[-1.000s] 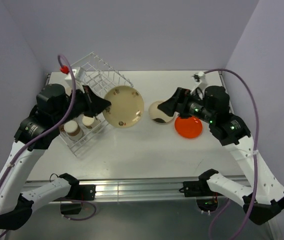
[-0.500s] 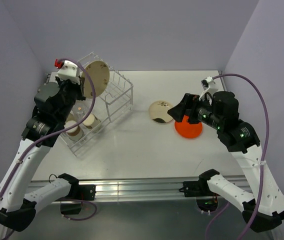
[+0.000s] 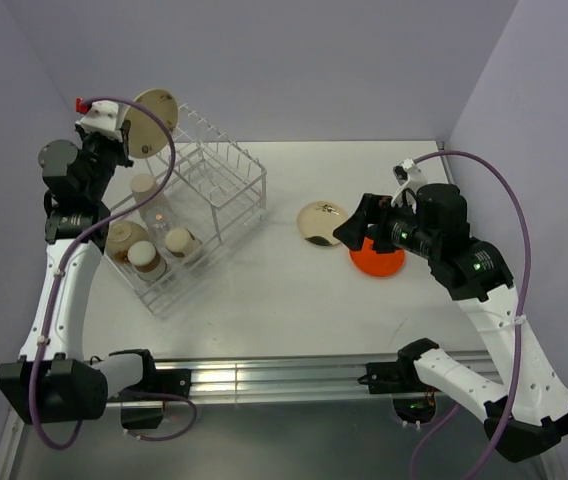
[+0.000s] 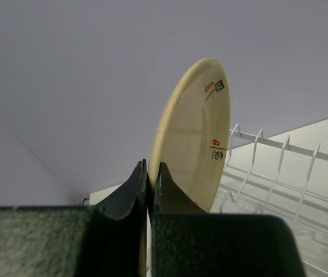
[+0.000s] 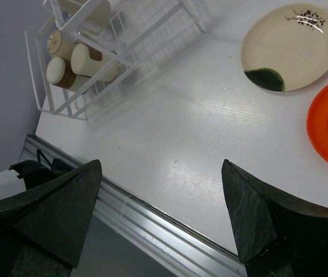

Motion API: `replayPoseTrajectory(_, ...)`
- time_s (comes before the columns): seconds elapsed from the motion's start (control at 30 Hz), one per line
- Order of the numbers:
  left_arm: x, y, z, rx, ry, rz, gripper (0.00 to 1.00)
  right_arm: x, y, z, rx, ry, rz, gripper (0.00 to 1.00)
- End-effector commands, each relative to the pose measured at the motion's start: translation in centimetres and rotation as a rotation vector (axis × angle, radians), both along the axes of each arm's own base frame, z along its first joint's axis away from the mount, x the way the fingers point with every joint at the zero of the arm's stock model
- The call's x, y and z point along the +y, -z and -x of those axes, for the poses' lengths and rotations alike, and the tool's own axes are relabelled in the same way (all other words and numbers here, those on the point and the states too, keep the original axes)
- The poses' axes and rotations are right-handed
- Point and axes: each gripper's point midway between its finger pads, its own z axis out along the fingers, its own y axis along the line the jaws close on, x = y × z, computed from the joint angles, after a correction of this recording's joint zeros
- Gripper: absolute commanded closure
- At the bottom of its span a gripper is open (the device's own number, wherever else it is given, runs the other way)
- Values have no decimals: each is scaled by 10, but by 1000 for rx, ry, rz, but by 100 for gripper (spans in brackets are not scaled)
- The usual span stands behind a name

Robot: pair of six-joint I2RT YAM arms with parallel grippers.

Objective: Load the mixed dishes into the dish rack

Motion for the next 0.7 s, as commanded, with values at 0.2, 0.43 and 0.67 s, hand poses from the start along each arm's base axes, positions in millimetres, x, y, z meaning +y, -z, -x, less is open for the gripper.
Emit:
replayPoseTrajectory(0.2,-8,-52,-25,-164,213,-23,100,-2,12,-9,11,8,42,9)
replayPoseTrajectory(0.43,-12,-40,-43,-143,257,-1,100,-4,19,-12,21,17,55,9)
replayPoseTrajectory(0.67,-11,-32,-54,-128,257,37,100,-5,18,-10,19,24,54,9)
